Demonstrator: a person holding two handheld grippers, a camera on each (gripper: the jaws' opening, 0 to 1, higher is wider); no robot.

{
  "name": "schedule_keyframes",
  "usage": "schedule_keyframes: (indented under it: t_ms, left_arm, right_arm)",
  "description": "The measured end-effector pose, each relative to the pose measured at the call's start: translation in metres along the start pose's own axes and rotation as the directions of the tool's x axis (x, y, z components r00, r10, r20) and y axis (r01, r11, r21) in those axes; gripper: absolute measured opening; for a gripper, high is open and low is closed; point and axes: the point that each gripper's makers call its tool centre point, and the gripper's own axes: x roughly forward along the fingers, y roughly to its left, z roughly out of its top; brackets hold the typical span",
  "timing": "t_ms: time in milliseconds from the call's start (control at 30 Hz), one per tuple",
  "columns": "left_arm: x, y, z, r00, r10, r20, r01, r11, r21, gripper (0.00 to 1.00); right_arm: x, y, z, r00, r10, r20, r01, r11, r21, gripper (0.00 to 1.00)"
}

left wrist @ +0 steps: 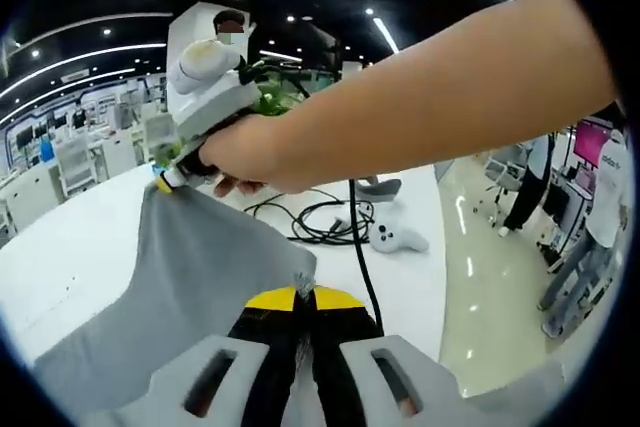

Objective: Fold the towel on the table until its edges align and the towel forms a compact rectangular stack.

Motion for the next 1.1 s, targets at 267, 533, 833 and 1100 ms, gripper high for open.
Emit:
schedule_keyframes:
  t_ms: [267, 533, 833, 1100]
  left_arm:
    - [-0.039, 0.019, 0.012, 0.997, 0.046, 0.058, -0.044, 0.999, -0.022, 0.03]
    - [-0.070, 0.039, 0.019, 0.993, 0.076, 0.095, -0.072, 0.996, -0.043, 0.03]
    - [-0.105, 0.062, 0.025, 0.985, 0.108, 0.137, -0.103, 0.994, -0.039, 0.03]
    - [-0.128, 0.078, 0.027, 0.975, 0.126, 0.180, -0.114, 0.990, -0.080, 0.03]
  right_arm:
    - [-0.009, 0.027, 0.036, 1.000, -0.006, 0.021, 0.007, 1.000, -0.023, 0.00]
    - [-0.007, 0.042, 0.056, 0.999, 0.000, 0.034, 0.001, 1.000, -0.024, 0.00]
    - [-0.008, 0.073, 0.085, 0.999, 0.003, 0.049, -0.002, 1.000, -0.019, 0.00]
    - [-0.008, 0.099, 0.111, 0.998, 0.014, 0.053, -0.013, 1.000, -0.019, 0.00]
